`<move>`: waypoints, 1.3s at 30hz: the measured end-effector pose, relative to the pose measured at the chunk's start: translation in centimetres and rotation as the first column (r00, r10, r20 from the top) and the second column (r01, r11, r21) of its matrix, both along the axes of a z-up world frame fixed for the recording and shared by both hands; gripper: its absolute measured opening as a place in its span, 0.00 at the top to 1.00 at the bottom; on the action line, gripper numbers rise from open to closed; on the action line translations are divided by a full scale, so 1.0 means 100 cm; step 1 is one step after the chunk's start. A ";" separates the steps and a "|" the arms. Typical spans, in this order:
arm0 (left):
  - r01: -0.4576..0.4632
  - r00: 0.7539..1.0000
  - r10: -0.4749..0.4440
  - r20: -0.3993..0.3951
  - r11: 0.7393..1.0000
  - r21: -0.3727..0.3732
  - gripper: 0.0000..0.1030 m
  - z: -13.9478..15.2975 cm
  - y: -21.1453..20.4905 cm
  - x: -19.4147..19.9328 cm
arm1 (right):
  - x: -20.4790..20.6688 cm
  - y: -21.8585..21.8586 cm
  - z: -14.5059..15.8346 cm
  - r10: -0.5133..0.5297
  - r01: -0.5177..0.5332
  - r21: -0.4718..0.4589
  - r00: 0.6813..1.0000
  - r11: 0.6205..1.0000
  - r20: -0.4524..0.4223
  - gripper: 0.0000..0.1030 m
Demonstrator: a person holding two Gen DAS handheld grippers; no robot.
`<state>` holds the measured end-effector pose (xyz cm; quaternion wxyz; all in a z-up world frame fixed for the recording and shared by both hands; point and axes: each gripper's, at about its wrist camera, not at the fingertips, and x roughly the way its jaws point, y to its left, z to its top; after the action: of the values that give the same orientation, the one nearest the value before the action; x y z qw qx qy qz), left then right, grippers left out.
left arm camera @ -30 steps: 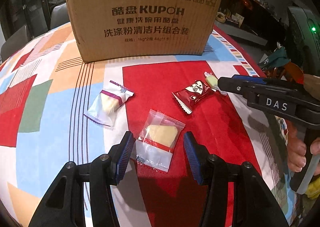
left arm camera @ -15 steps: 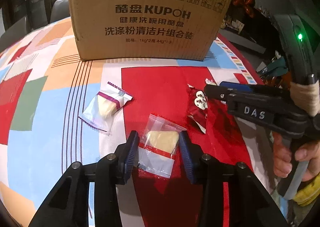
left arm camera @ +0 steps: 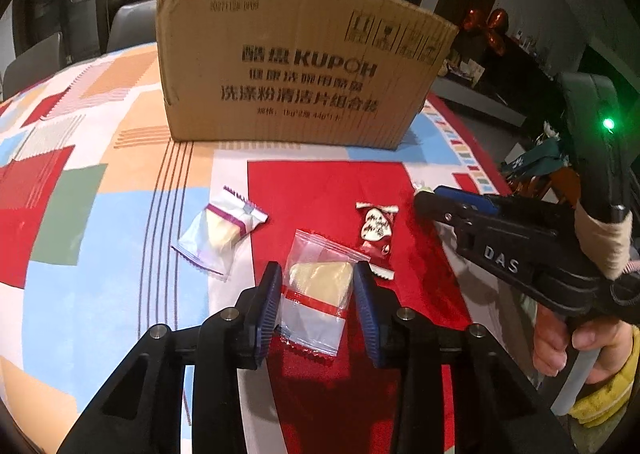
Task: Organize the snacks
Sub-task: 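Grasp the clear cake bag with the left tool while the right tool grasps a green candy, then carry the cake bag and green candy into the box and release both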
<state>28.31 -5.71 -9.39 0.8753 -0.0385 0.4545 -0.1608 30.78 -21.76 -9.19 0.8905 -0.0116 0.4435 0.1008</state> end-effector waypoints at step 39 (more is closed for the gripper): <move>0.008 0.910 -0.008 0.414 1.000 0.002 0.65 0.171 0.027 -0.002 | -0.037 0.022 0.171 -0.016 -0.015 0.087 0.937 0.996 0.348 0.80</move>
<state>28.14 -2.99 7.75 0.9510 -0.0015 0.2590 -0.1687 27.04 -19.53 7.92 0.9547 0.0101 0.2738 0.1165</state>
